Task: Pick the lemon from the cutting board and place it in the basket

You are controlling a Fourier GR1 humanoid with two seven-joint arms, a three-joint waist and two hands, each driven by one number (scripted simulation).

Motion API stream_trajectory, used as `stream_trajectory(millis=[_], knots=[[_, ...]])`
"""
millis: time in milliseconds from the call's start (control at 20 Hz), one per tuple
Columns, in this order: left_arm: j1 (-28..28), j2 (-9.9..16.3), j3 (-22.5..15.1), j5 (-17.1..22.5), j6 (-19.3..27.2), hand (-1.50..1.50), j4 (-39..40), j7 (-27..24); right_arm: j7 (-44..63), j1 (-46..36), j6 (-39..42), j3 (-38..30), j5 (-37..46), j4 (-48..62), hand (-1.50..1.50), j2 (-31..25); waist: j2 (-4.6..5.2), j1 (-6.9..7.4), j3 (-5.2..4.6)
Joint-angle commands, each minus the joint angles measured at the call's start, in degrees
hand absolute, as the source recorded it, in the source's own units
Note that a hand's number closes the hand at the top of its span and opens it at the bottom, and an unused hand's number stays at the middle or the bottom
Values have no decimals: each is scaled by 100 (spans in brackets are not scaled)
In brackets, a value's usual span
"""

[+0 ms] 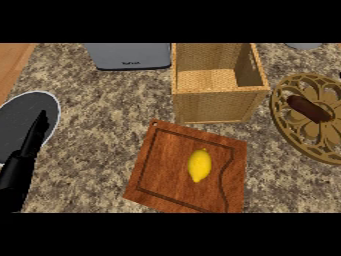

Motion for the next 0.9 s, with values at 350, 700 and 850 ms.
stream_trajectory(millis=[350, 700, 850], knots=[[-684, -288, -69, 481, -376, 0, 682, 1175, -2992, -126, 1547, 1167, -634, -493, 150, 2056, 86, 7, -266], [-1236, -404, 73, 613, -503, 0, 1195, 1642, -3346, 800, -1393, 2556, 1737, -618, -150, 2957, 13, -125, -331], [-1310, -415, 105, 630, -477, 0, 1257, 1729, -2234, 1044, -1687, 2275, 2585, -550, -150, 2051, -13, -298, -362]])
